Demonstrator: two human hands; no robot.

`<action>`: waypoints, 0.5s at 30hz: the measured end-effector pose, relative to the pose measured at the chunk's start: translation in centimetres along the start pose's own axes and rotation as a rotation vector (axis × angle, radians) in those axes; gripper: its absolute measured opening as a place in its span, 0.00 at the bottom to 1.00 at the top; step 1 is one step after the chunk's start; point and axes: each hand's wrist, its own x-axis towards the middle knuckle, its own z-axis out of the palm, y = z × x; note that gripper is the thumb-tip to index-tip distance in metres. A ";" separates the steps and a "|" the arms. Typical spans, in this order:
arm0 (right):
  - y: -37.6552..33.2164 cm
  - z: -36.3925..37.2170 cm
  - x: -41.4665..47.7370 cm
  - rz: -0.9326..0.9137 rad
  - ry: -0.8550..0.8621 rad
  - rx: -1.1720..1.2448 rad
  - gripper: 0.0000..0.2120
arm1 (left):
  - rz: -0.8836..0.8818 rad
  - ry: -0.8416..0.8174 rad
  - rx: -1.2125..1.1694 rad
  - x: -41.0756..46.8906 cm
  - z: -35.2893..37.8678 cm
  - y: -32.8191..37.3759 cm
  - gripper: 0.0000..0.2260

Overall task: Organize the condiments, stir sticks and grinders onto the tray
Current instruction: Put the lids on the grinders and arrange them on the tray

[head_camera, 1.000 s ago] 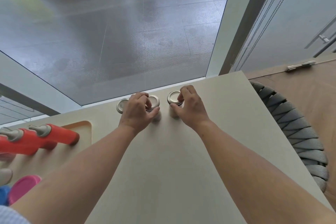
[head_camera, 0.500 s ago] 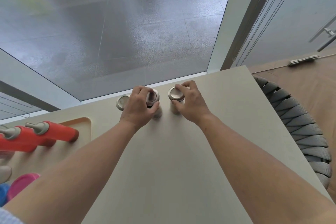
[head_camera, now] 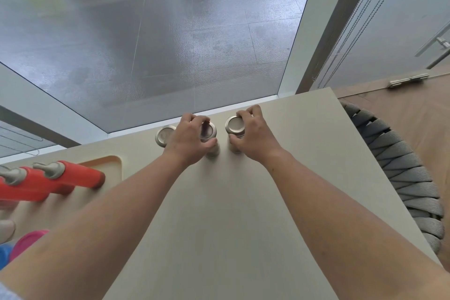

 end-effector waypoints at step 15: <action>-2.5 0.6 0.3 -0.282 0.042 -0.197 0.33 | -0.277 0.409 -0.324 -7.5 5.8 0.6 0.22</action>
